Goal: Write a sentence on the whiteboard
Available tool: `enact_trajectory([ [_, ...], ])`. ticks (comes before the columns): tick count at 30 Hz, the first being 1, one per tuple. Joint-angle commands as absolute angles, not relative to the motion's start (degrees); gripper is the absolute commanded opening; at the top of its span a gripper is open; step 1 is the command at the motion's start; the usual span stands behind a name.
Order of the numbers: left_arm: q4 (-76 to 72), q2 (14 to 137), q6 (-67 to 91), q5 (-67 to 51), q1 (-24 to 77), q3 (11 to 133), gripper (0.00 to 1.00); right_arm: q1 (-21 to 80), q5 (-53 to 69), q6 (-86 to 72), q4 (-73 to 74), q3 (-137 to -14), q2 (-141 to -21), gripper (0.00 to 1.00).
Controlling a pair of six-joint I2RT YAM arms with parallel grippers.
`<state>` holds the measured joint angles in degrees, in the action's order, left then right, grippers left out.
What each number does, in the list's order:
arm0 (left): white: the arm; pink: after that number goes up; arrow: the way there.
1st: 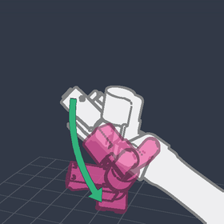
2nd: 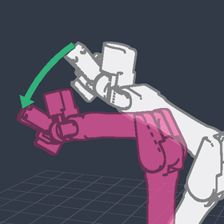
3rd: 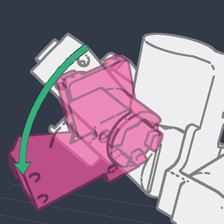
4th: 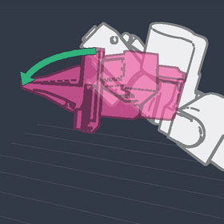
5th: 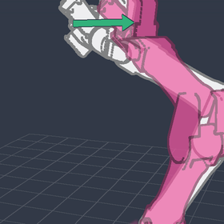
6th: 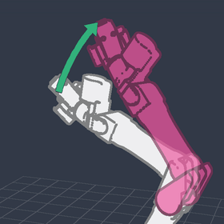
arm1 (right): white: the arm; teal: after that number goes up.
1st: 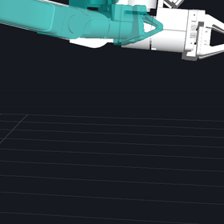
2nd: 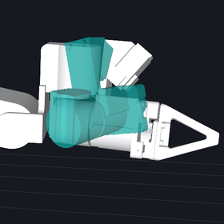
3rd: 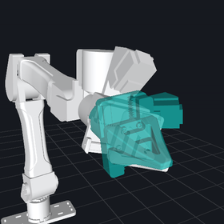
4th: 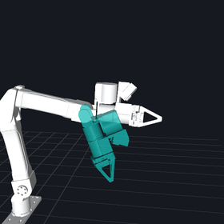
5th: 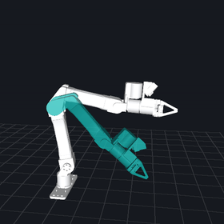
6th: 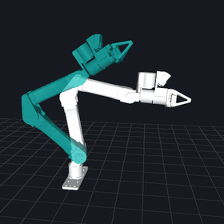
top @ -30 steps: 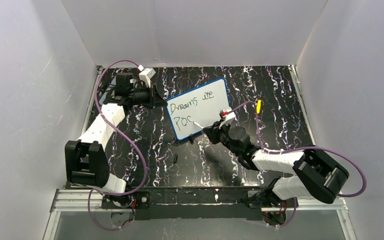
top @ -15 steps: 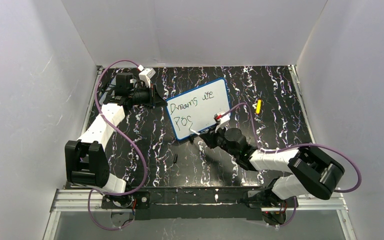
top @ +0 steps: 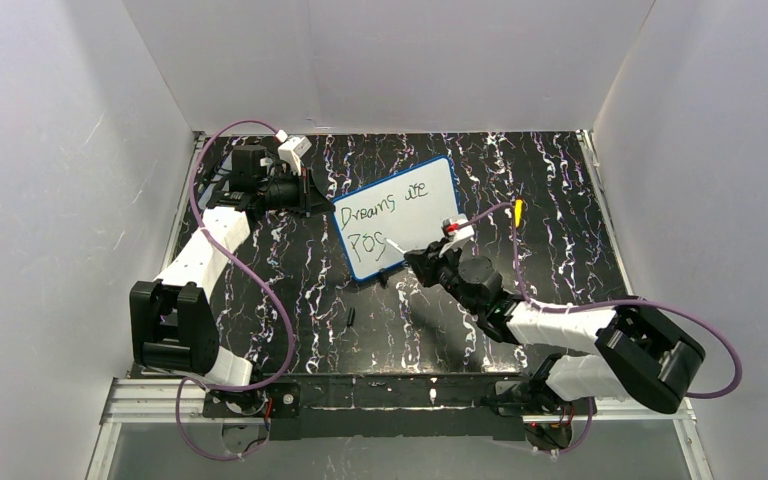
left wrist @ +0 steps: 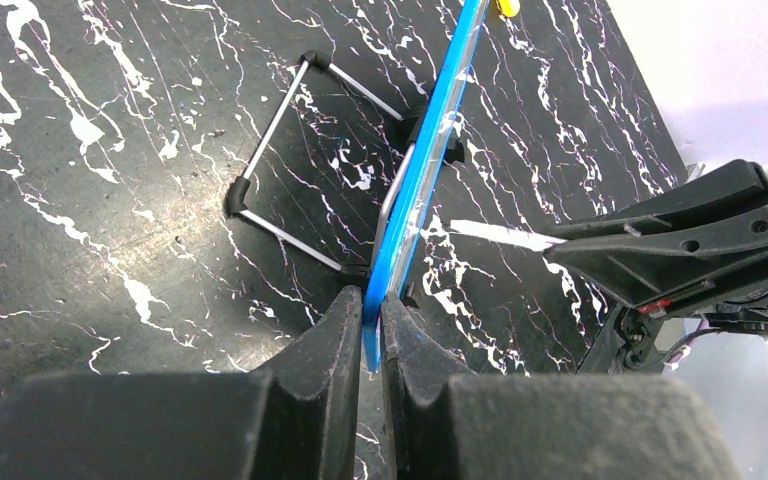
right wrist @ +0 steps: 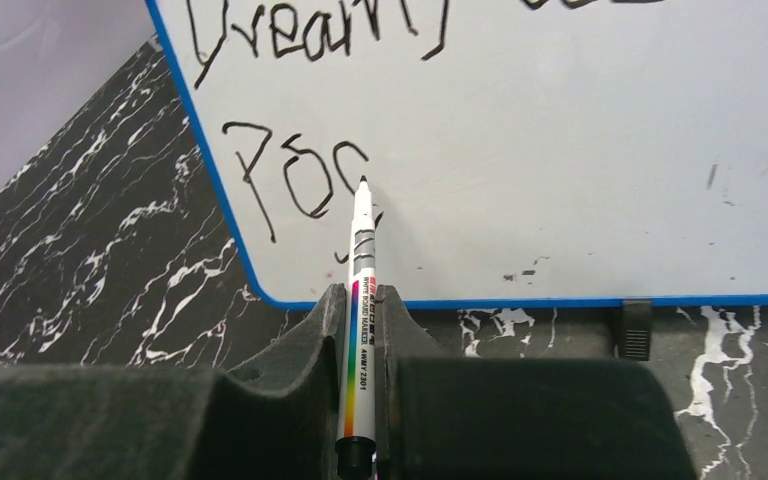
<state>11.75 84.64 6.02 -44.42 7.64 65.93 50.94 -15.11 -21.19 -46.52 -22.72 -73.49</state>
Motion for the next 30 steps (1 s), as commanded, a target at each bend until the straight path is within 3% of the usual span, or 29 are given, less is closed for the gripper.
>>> enact_trajectory([
  [1,11.3,81.7,6.6,-46.5,7.9,65.5,0.00,49.9,-19.5,-19.5,-49.1,-25.1,-72.2,0.01],
  [30,11.3,82.0,6.7,-46.6,7.9,65.6,0.00,48.6,-16.2,-20.2,-47.7,-21.8,-75.0,0.01],
])
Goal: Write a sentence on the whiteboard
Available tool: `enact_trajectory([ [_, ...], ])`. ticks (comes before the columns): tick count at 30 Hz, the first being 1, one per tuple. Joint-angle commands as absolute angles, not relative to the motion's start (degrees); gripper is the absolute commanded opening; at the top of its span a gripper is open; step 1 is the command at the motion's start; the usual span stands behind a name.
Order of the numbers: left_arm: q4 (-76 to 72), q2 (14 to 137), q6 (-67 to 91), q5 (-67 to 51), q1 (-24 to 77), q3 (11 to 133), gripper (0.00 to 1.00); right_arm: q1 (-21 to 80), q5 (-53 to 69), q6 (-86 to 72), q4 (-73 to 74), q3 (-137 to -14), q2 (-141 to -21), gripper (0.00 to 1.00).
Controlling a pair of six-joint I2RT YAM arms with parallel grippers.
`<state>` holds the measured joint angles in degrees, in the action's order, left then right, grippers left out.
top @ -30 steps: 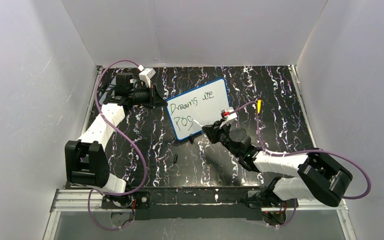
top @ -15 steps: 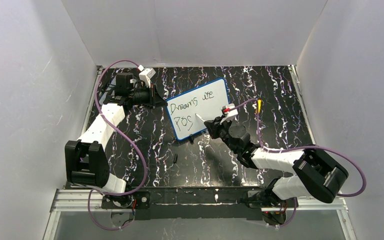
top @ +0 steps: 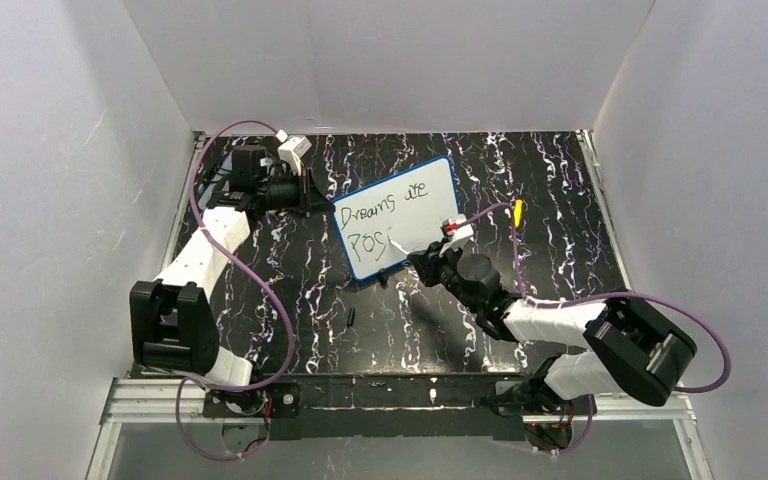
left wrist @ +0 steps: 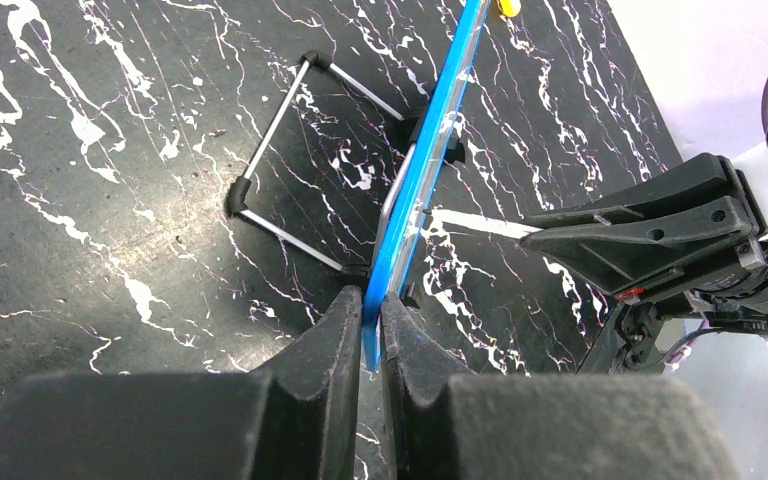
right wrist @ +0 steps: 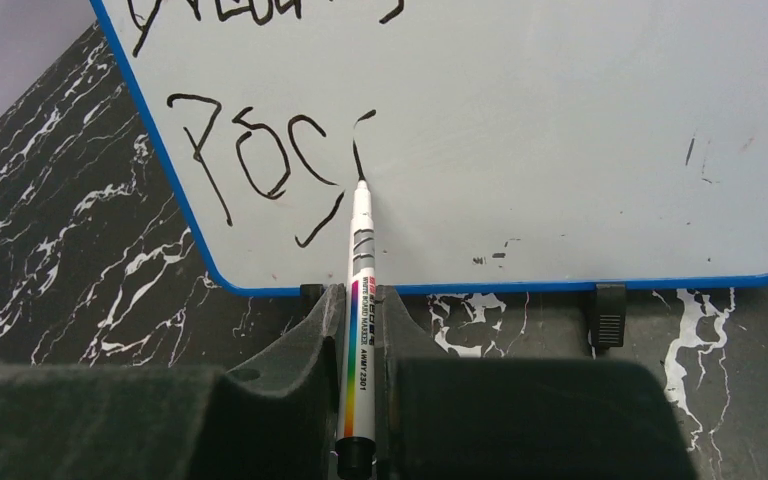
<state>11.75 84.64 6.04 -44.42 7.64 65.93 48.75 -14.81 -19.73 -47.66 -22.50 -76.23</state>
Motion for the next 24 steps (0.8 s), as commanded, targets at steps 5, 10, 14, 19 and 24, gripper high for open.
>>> enact_trajectory([
  [5,11.3,82.1,6.6,-46.5,7.9,65.6,0.00,48.6,-19.7,-19.9,-45.8,-22.0,-73.8,0.01],
  [10,11.3,82.1,6.7,-46.6,7.9,65.7,0.00,48.6,-19.3,-20.0,-44.6,-21.5,-74.2,0.01],
  [14,11.3,82.0,6.8,-46.6,7.9,65.7,0.00,48.6,-18.0,-20.7,-44.4,-20.6,-74.3,0.01],
  [19,11.4,81.8,6.7,-46.6,7.9,65.6,0.00,49.1,-18.0,-21.5,-44.1,-19.7,-74.1,0.01],
  [24,11.3,81.9,6.7,-46.6,7.9,65.6,0.00,50.4,-18.5,-22.2,-44.5,-19.5,-74.7,0.01],
])
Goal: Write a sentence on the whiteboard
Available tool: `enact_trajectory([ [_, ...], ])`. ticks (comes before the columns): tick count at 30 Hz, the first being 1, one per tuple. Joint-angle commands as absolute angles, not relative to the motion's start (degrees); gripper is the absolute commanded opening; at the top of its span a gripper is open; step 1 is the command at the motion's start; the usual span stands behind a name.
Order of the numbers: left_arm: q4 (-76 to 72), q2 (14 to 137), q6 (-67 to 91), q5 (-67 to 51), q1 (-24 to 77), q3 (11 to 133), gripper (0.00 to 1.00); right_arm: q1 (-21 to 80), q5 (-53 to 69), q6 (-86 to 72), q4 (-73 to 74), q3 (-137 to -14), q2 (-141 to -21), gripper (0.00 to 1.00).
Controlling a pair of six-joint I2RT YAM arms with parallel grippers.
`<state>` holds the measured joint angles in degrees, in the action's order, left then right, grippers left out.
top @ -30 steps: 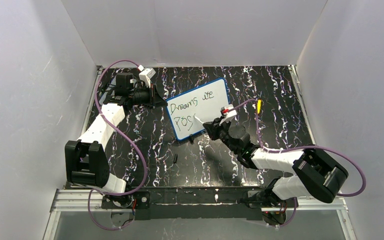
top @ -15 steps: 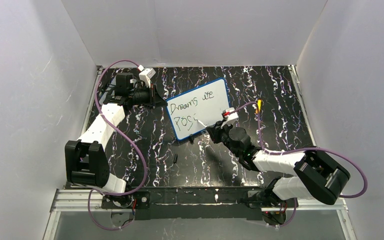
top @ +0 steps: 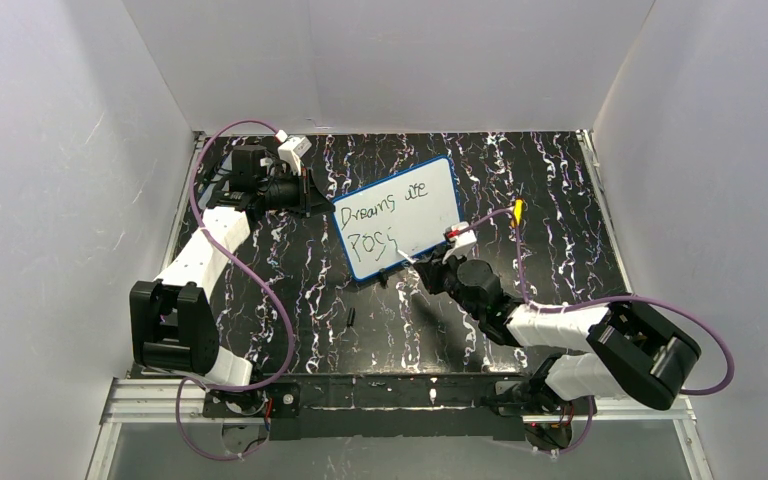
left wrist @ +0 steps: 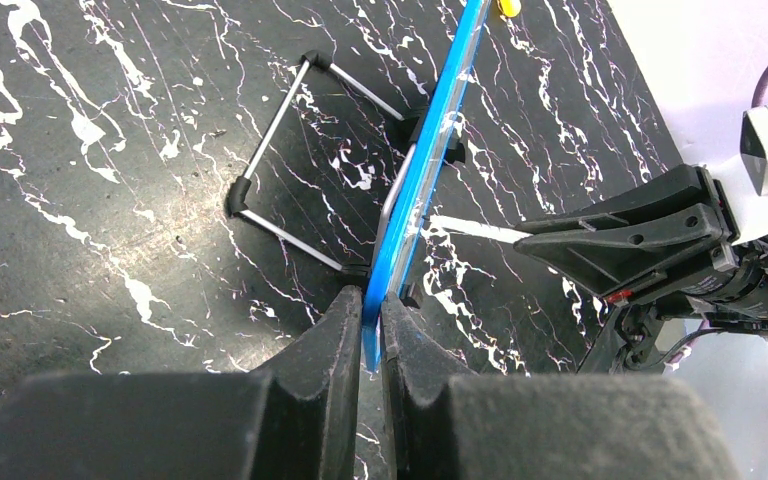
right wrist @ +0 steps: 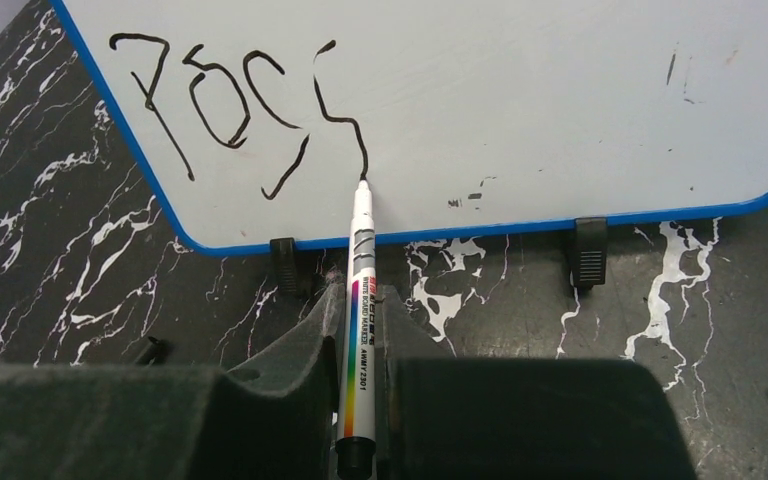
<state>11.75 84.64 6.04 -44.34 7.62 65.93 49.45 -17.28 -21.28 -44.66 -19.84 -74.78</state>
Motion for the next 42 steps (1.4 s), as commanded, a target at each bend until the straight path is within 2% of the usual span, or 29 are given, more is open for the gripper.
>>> enact_trajectory([
  [1,11.3,81.9,6.7,-46.6,7.9,65.6,0.00,50.8,-18.5,-22.2,-44.6,-19.5,-74.9,0.01],
  [16,10.9,81.8,7.0,-46.8,7.9,65.4,0.00,51.2,-18.2,-20.3,-39.2,-24.1,-67.4,0.01],
  [42,11.0,82.0,6.9,-46.8,7.9,65.4,0.00,47.1,-19.0,-15.4,-42.1,-27.0,-73.9,0.01],
])
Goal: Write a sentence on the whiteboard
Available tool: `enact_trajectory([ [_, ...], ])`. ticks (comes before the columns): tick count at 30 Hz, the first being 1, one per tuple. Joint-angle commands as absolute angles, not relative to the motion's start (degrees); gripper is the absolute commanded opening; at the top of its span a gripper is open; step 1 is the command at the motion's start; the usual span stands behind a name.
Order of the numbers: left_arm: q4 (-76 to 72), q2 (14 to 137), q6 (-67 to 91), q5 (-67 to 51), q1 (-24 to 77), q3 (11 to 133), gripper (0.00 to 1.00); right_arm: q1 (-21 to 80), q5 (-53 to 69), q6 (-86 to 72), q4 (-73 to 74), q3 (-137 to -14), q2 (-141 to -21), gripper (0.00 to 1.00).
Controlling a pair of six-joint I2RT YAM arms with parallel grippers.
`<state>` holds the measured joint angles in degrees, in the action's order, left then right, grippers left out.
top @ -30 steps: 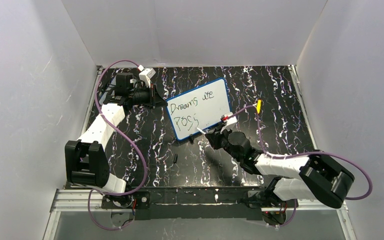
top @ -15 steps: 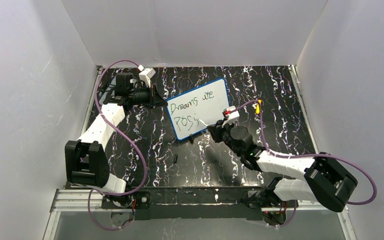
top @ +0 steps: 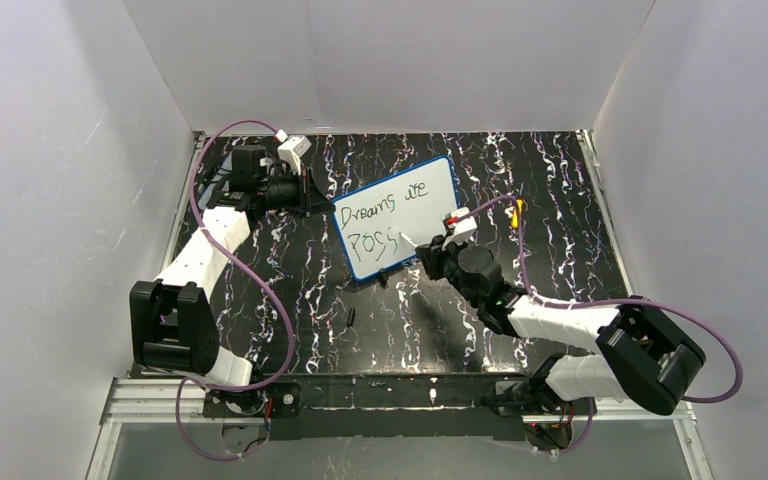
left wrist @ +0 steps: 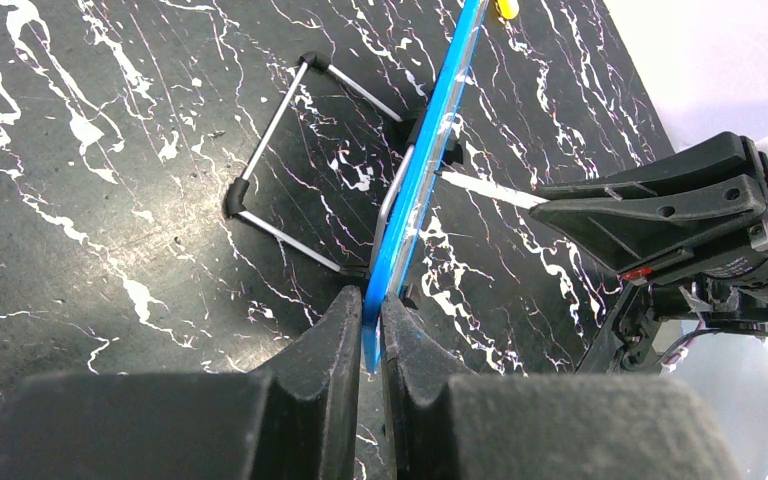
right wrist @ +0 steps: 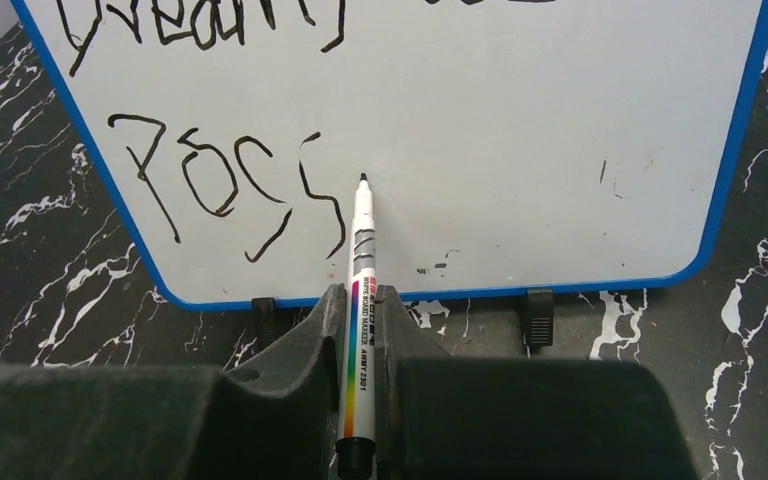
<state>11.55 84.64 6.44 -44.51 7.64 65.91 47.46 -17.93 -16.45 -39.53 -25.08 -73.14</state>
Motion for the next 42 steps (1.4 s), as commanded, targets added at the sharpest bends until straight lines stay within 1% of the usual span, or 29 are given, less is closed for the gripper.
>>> enact_trajectory([
  [1,11.0,82.0,6.9,-46.8,7.9,65.4,0.00,47.1,-19.0,-15.5,-41.8,-26.6,-73.9,0.01],
  [12,11.0,82.1,7.0,-46.9,7.9,65.5,0.00,47.2,-18.1,-18.4,-39.6,-21.8,-72.4,0.01],
  [24,11.0,82.2,7.0,-46.9,7.9,65.6,0.00,47.2,-18.6,-17.0,-39.1,-24.5,-66.5,0.01],
  [35,11.0,82.2,6.9,-46.8,7.9,65.6,0.00,47.2,-18.6,-14.1,-42.8,-29.0,-72.7,0.01],
  [42,11.0,82.2,7.0,-46.9,7.9,65.6,0.00,47.2,-19.8,-14.4,-44.7,-28.5,-74.6,0.01],
])
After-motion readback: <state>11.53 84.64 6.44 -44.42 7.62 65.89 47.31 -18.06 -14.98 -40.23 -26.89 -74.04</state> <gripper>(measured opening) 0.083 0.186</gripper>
